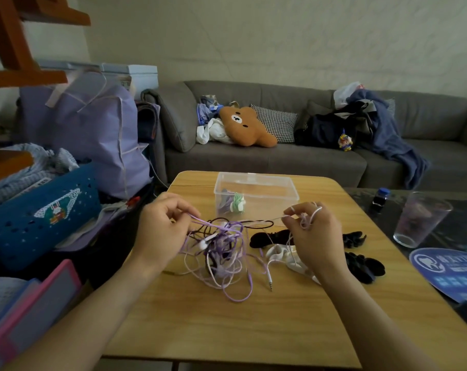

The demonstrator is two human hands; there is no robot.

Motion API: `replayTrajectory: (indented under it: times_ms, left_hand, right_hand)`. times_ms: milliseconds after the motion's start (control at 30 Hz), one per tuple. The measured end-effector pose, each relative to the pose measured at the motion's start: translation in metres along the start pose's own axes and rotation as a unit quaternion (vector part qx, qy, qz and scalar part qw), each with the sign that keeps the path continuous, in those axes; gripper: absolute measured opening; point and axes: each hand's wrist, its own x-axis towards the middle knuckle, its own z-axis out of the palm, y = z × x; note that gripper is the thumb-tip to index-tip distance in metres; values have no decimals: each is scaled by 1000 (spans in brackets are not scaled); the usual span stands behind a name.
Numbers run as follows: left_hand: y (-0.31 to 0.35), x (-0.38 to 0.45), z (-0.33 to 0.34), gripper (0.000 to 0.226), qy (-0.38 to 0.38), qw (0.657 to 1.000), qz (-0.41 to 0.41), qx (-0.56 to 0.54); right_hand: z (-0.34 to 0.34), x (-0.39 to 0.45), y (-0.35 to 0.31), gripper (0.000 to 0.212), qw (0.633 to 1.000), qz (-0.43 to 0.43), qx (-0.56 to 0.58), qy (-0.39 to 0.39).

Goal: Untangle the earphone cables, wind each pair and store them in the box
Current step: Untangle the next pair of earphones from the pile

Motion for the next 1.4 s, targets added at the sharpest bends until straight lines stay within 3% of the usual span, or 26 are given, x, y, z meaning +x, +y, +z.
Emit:
replayTrajectory:
  times_ms: [100, 167, 267, 333, 433, 600, 800, 933, 1033, 1200, 1400]
  left_hand:
    - [-4, 2, -1, 39, -6, 998, -57, -24]
    - [-5, 2, 1, 34, -52, 994, -88, -37]
    - [8, -7, 2, 40, -180, 982, -52, -19]
    - [17, -13, 8, 48, -208, 976, -17, -52]
    - [25, -21, 21, 41, -172, 983, 44, -48]
    - [27, -21, 30, 18, -151, 985, 68, -46]
    - [21, -15, 28, 16, -112, 985, 135, -1]
    - [21, -12, 27, 12, -113, 976, 182, 47]
    - [19, -12, 27, 12, -103, 976, 170, 87]
    - [14, -11, 25, 14, -167, 975, 127, 67]
    - [12, -5, 20, 18, -112, 979, 151, 81]
  right_hand:
    - [1, 0, 0, 11, 999, 29, 30, 7]
    - [2, -2, -6, 13, 997, 36, 66, -1]
    - [4, -7, -18, 11, 993, 21, 112, -19]
    - [5, -11, -26, 10, 992, -2, 120, -26]
    - [7, -13, -34, 10, 990, -44, 128, -41]
    - [7, -17, -40, 8, 979, -84, 158, -97]
    - [3, -15, -37, 7, 974, -12, 215, -70]
    - [6, -17, -35, 6, 963, 35, 248, -98]
    - [9, -19, -37, 6, 959, 35, 250, -126]
    - [8, -19, -43, 11, 949, 27, 253, -185]
    - [7, -19, -40, 12, 942, 44, 273, -192]
